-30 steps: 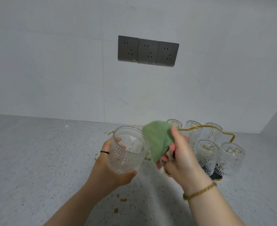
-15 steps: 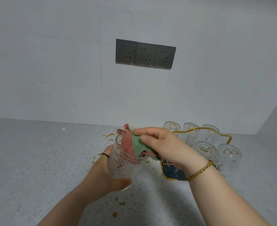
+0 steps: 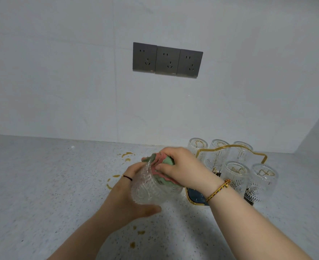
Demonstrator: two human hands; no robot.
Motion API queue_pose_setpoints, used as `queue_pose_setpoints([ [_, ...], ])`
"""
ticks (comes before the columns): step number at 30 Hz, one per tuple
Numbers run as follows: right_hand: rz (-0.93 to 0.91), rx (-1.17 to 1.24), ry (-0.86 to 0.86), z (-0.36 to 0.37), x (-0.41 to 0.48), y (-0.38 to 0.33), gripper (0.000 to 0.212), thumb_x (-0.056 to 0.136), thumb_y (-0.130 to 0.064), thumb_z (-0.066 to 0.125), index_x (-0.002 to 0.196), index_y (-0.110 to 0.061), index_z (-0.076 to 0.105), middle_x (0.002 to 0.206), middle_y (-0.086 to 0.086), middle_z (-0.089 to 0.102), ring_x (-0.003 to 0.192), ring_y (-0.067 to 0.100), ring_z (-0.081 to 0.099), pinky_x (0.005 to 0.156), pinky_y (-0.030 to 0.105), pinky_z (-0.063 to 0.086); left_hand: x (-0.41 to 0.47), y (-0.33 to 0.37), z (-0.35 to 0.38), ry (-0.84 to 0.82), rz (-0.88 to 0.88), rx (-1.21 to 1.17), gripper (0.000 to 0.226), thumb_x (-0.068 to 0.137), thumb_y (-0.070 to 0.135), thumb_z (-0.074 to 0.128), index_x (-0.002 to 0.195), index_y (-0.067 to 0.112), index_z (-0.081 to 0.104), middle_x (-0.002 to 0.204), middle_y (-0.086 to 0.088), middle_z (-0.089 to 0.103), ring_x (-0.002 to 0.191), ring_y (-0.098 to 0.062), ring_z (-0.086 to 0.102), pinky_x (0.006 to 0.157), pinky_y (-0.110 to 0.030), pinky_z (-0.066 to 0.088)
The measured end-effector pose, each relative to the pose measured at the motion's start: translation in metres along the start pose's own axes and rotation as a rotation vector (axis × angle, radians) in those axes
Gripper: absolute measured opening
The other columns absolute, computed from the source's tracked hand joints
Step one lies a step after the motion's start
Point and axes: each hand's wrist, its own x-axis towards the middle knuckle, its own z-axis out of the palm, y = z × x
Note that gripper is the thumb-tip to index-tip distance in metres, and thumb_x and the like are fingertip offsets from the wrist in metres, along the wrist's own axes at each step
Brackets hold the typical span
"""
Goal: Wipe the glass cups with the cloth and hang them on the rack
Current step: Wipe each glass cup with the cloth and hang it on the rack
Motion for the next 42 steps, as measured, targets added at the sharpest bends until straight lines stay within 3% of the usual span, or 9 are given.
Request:
queue_pose_setpoints([
  [4,-0.149,0.007,0.11,0.004,-0.006,0.005,0.015,0.081,-0.018,0.064,0.095,-0.013,0.066,0.084,-0.002,0.066,0.075,0.004,0.053,0.067,0.018,0.041,0.014,-0.005,-0.007,0.002,-0.283,-0.506,0.071,0.063,0.076,0.057,0.115,0.028,0.056,0.117,0.002,0.065,0.111,-0.021,0.061,0.085,-0.037,0.053],
  [10,-0.169,0.065,0.177,0.012,-0.01,0.012,0.017,0.079,-0.023,0.062,0.093,-0.015,0.066,0.069,-0.026,0.053,0.061,-0.013,0.05,0.058,0.004,0.036,0.0,-0.002,-0.002,-0.21,-0.452,-0.802,0.059,0.067,0.056,0.035,0.079,0.006,0.065,0.054,-0.01,0.062,0.045,-0.019,0.059,0.043,-0.025,0.051],
  [16,0.324,0.673,0.151,0.015,-0.007,0.022,0.01,0.089,-0.012,0.054,0.09,-0.004,0.061,0.055,0.011,0.061,0.038,0.018,0.054,0.036,0.022,0.045,0.006,-0.005,-0.007,-0.104,-0.19,-0.764,0.101,0.032,0.055,0.088,0.12,0.021,0.052,0.11,-0.004,0.069,0.095,-0.02,0.069,0.071,-0.03,0.058],
  [19,0.096,0.519,0.204,0.015,-0.011,0.019,0.01,0.085,-0.003,0.056,0.082,-0.011,0.061,0.044,-0.014,0.055,0.035,-0.001,0.047,0.037,0.006,0.031,0.004,0.001,-0.009,-0.127,-0.301,-0.828,0.059,0.073,0.055,0.061,0.118,0.016,0.056,0.099,-0.003,0.073,0.085,-0.019,0.071,0.064,-0.028,0.058],
  [23,-0.363,-0.056,0.257,0.023,-0.012,0.02,0.024,0.076,-0.006,0.059,0.099,-0.009,0.066,0.084,-0.01,0.066,0.075,-0.005,0.055,0.065,-0.002,0.036,0.003,-0.002,-0.006,-0.249,-0.514,-0.831,0.067,0.067,0.061,0.035,0.09,0.007,0.067,0.065,-0.012,0.067,0.049,-0.019,0.063,0.042,-0.022,0.05],
  [27,-0.174,0.141,0.237,0.023,-0.012,0.02,0.019,0.08,-0.018,0.06,0.097,-0.012,0.065,0.076,-0.021,0.058,0.062,-0.009,0.052,0.058,0.006,0.039,0.0,-0.004,-0.004,-0.145,-0.403,-0.842,0.059,0.067,0.059,0.045,0.098,0.011,0.063,0.075,-0.008,0.072,0.06,-0.018,0.068,0.05,-0.026,0.055],
  [32,0.254,0.666,0.161,0.02,-0.01,0.019,0.017,0.09,-0.006,0.05,0.077,-0.014,0.056,0.033,-0.013,0.047,0.027,-0.001,0.039,0.032,0.011,0.029,0.002,-0.006,-0.009,-0.075,-0.227,-0.896,0.107,0.025,0.054,0.089,0.119,0.019,0.053,0.11,-0.006,0.068,0.091,-0.022,0.069,0.067,-0.032,0.058],
  [38,-0.393,-0.079,0.293,0.028,-0.013,0.02,0.024,0.075,-0.015,0.053,0.095,-0.009,0.065,0.081,-0.009,0.066,0.074,-0.002,0.054,0.066,0.006,0.037,0.001,-0.008,-0.006,-0.243,-0.489,-0.875,0.063,0.068,0.058,0.035,0.098,0.011,0.066,0.072,-0.008,0.071,0.054,-0.017,0.066,0.046,-0.025,0.053],
  [42,-0.216,0.107,0.25,0.031,-0.016,0.021,0.02,0.079,-0.02,0.054,0.096,-0.013,0.063,0.076,-0.013,0.06,0.06,-0.006,0.053,0.055,0.006,0.039,-0.003,-0.009,-0.004,-0.17,-0.367,-0.924,0.06,0.068,0.06,0.055,0.101,0.012,0.067,0.093,-0.011,0.072,0.078,-0.022,0.07,0.063,-0.03,0.058],
])
